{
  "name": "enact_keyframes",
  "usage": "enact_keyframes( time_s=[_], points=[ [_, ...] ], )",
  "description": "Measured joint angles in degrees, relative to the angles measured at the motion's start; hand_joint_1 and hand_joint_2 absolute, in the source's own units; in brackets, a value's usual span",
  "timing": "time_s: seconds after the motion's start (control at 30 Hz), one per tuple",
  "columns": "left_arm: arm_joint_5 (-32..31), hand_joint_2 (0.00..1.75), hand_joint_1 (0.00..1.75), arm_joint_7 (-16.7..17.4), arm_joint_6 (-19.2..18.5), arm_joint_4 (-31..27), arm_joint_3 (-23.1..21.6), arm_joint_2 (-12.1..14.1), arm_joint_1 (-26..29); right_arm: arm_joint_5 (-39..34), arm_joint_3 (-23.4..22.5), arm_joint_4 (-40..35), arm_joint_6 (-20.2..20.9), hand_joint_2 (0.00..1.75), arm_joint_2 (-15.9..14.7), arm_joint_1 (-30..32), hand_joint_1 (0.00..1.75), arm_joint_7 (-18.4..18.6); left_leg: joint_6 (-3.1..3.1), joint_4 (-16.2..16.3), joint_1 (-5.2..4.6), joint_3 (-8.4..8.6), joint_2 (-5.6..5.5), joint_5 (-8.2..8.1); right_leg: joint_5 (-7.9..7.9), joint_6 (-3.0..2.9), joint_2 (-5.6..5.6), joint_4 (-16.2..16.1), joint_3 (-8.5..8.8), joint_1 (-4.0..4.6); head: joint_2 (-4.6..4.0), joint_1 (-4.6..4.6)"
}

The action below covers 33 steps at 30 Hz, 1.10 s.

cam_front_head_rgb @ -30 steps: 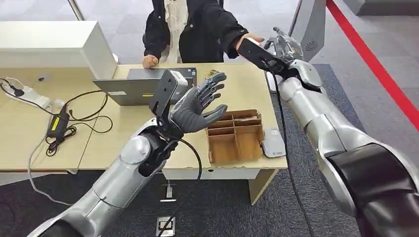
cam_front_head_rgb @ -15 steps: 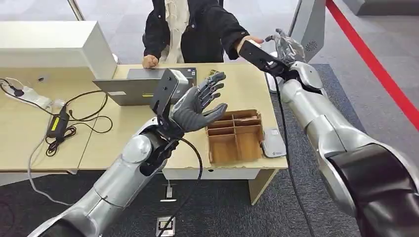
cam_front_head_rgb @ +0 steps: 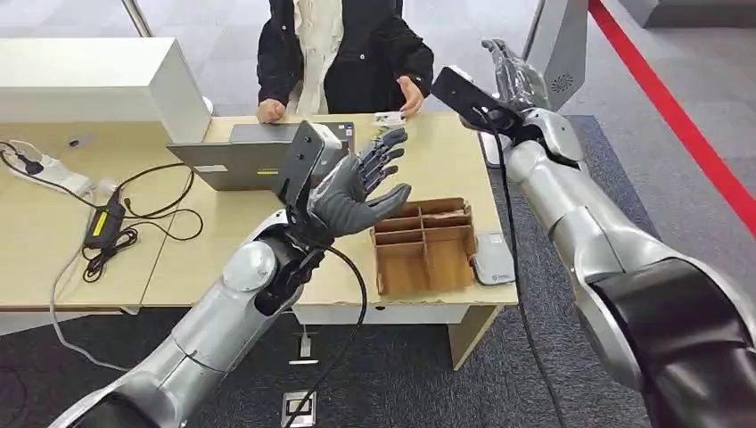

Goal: Pass the card to the sensor for recognition and then transmit it.

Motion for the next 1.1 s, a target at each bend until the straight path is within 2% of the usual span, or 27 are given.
enact_keyframes(
  time_s=[0.1, 0.17, 0.27, 0.33, 0.47, 0.57, 0.83, 1.1],
  points=[
    [-0.3, 1.75, 0.0, -0.1, 0.6, 0.0, 0.0, 0.0, 0.1, -3.8, -1.0, -0.2, 0.0, 1.75, 0.5, 0.0, 0.0, -5.8, 0.0, 0.0, 0.0, 0.0, 0.0, 0.0, 0.0, 0.0, 0.0, 0.0, 0.01, 0.0, 0.0, 0.0],
    [-0.4, 1.75, 0.0, -0.1, 1.1, 0.0, 0.0, 0.0, 0.2, -5.3, -1.4, -0.4, 0.2, 1.75, 1.0, 0.0, 0.0, -8.3, 0.0, 0.0, 0.0, 0.0, -0.01, 0.0, 0.0, 0.0, 0.0, 0.0, 0.0, 0.0, 0.0, 0.0],
    [-1.0, 1.75, 0.0, -0.1, 2.5, -0.2, 0.2, 0.0, 0.8, -10.3, -2.6, -1.0, 3.6, 1.75, 1.6, 0.5, 0.0, -12.4, 0.0, 0.0, 0.01, 0.01, -0.01, 0.0, 0.0, 0.0, 0.0, 0.0, 0.01, 0.01, 0.0, 0.0],
    [-1.5, 1.75, 0.0, 0.2, 3.3, -0.9, 0.8, 0.2, 1.8, -14.3, -3.6, -2.3, 6.1, 1.75, 1.9, 2.1, 0.0, -13.2, 0.0, 0.0, 0.03, 0.02, -0.01, 0.0, 0.0, 0.0, 0.0, 0.0, 0.01, 0.02, 0.0, 0.0],
    [-3.3, 1.75, 0.0, -0.6, 3.7, -1.5, 1.9, 0.4, 3.3, -20.1, -3.8, -6.6, 8.6, 1.75, 1.0, 7.8, 0.0, -11.9, 0.0, 0.0, 0.03, 0.01, -0.02, 0.0, 0.0, 0.0, -0.02, 0.0, 0.02, 0.01, 0.0, 0.02],
    [-4.2, 1.75, 0.0, -0.9, 3.7, -1.9, 2.9, 0.4, 4.5, -21.7, -3.7, -10.3, 10.0, 1.75, 0.0, 11.6, 0.0, -10.6, 0.0, 0.0, 0.03, 0.02, -0.03, 0.0, 0.0, 0.0, -0.02, 0.0, 0.03, 0.0, 0.0, 0.0],
    [-4.7, 1.75, 0.0, -0.2, 0.7, -3.9, 4.3, 0.9, 6.6, -18.9, -3.4, -23.2, 14.5, 1.75, -5.0, 21.9, 0.0, -3.9, 0.01, 0.0, 0.01, 0.02, -0.04, -0.01, -0.01, 0.0, -0.02, -0.1, 0.03, 0.01, 0.0, 0.0],
    [-4.7, 1.75, 0.0, 0.8, -1.3, -5.3, 5.1, 0.9, 7.0, -14.1, -3.1, -32.2, 15.7, 1.75, -8.2, 29.4, 0.0, -0.6, 0.0, 0.0, 0.02, 0.02, -0.03, -0.01, -0.01, 0.0, -0.02, 0.0, 0.03, 0.01, 0.0, 0.0]
  ],
)
